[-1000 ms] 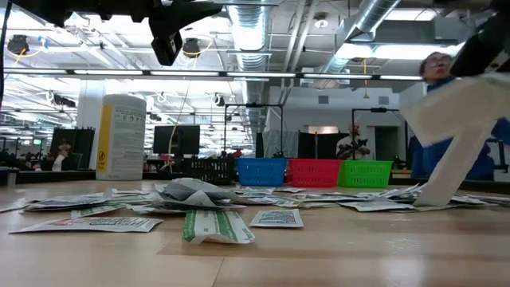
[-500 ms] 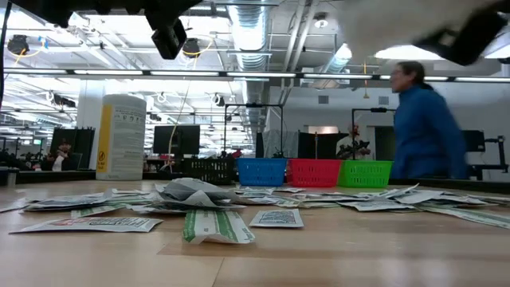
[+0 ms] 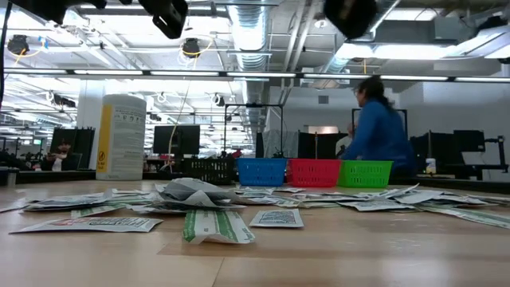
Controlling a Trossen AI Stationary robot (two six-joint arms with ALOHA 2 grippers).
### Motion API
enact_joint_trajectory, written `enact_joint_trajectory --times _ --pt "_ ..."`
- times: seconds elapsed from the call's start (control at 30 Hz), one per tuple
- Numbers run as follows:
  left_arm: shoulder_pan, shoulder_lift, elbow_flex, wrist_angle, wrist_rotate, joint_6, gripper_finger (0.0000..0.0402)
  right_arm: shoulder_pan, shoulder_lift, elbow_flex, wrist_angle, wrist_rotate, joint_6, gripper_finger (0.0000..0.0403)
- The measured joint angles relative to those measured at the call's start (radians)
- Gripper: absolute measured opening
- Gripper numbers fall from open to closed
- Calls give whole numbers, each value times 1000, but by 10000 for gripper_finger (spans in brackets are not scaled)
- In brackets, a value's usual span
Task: Pick & Place First Aid Supplies
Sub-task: Put the green bandage pack in the black bin
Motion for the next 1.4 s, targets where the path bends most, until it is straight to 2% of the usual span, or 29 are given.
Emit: enact_joint_trajectory --times 0.13,0.33,0.73,1.1,1.4 --pt "3 0 0 0 -48 7 131 -41 0 0 48 -66 -30 3" --pt "26 0 0 0 -60 7 131 -69 0 0 65 -113 -47 2" --pt "45 0 0 3 -48 5 131 -125 0 0 68 -120 -80 2" --pt "89 0 0 9 -48 4 131 -180 0 0 118 -171 -98 1" --pt "121 0 0 96 -48 4 131 -215 0 0 119 -176 -124 1"
